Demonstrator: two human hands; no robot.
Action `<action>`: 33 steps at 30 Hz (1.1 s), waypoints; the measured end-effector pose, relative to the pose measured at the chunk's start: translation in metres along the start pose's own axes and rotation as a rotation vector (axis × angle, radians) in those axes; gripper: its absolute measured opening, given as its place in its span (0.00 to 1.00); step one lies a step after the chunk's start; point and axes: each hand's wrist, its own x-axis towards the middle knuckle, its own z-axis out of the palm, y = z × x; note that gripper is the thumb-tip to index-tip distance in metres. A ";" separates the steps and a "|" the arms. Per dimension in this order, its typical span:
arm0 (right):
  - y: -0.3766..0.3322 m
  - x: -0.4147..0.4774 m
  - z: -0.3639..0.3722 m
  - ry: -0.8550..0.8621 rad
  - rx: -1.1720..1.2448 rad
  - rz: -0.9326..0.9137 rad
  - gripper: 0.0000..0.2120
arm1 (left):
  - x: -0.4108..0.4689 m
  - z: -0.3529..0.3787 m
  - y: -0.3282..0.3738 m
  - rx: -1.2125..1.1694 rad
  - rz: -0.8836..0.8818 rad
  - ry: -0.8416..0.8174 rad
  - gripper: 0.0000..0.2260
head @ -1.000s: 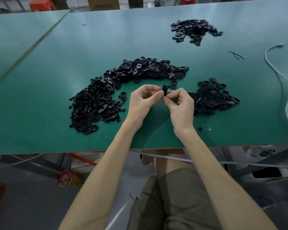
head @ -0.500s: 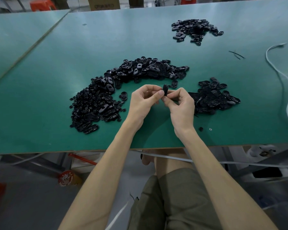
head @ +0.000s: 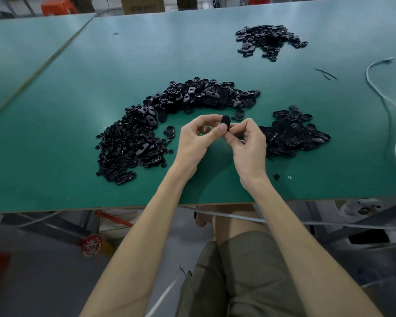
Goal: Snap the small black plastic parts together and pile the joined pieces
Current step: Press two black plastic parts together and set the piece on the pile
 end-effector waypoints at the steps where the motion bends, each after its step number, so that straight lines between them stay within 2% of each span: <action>1: 0.000 0.000 0.000 -0.002 0.000 0.004 0.12 | 0.000 0.000 0.000 0.000 -0.008 -0.005 0.08; 7: -0.002 -0.001 0.001 -0.013 0.058 0.013 0.05 | 0.001 0.000 -0.001 -0.028 -0.039 -0.016 0.05; 15: -0.004 -0.002 0.002 0.011 0.099 -0.002 0.08 | 0.000 0.000 -0.002 -0.041 -0.035 0.001 0.07; 22: -0.004 -0.002 0.003 0.025 0.123 -0.004 0.06 | 0.000 0.000 -0.001 -0.028 -0.031 0.007 0.09; 33: -0.002 -0.001 0.003 0.020 0.154 0.001 0.06 | 0.000 -0.001 0.002 -0.038 -0.079 0.002 0.06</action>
